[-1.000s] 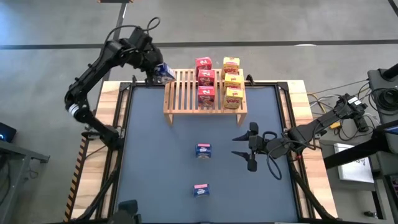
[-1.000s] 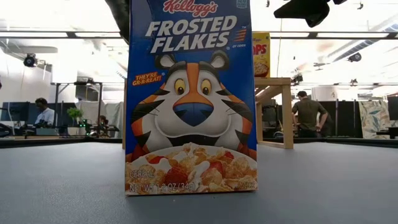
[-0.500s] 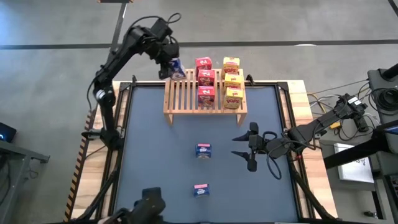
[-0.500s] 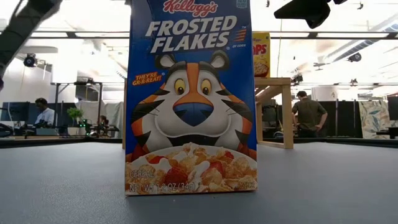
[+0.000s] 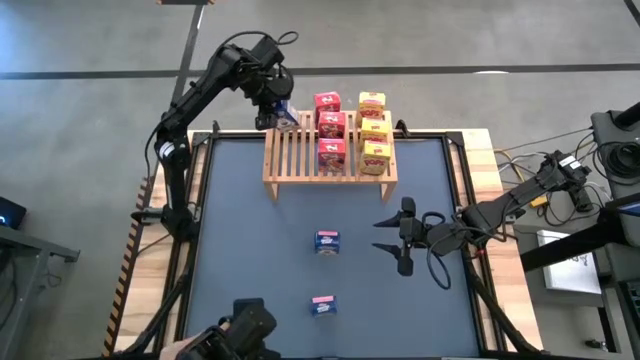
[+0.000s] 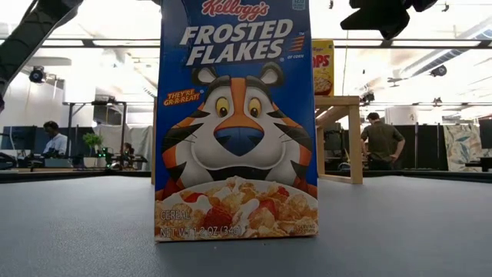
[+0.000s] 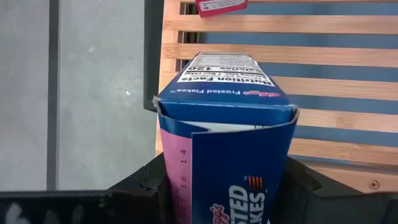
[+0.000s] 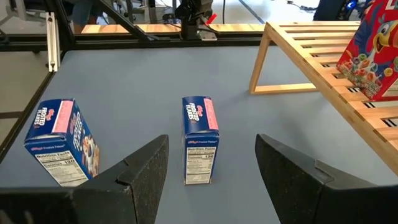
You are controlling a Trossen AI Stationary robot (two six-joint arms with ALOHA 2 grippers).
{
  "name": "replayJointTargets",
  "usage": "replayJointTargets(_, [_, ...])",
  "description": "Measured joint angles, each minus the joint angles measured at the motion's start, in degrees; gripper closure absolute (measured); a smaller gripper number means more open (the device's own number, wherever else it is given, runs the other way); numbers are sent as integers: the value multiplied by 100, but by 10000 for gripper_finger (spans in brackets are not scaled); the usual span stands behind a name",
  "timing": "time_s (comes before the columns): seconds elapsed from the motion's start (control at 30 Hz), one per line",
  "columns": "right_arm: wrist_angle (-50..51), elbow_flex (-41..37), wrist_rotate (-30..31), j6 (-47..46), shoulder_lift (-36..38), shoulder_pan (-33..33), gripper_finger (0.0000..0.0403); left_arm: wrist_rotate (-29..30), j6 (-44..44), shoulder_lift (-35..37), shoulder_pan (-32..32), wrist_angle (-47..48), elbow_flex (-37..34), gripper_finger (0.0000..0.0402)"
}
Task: Stack cereal on shelf
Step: Put the top blue cereal box on the shelf
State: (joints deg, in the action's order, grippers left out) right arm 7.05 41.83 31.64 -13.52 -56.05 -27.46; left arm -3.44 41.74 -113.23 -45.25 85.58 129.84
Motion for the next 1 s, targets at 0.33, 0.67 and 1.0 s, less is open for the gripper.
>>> replayJointTargets(0.33, [-9, -40, 2, -42, 0, 0, 174, -12, -52, -2, 12, -77, -4, 241])
replayJointTargets(0.67, [-9, -40, 2, -42, 0, 0, 174, -19, -70, -17, 69, -205, -13, 213])
replayJointTargets(1.0, [-9, -40, 2, -42, 0, 0, 174, -4, -82, -3, 97, -247, -13, 203])
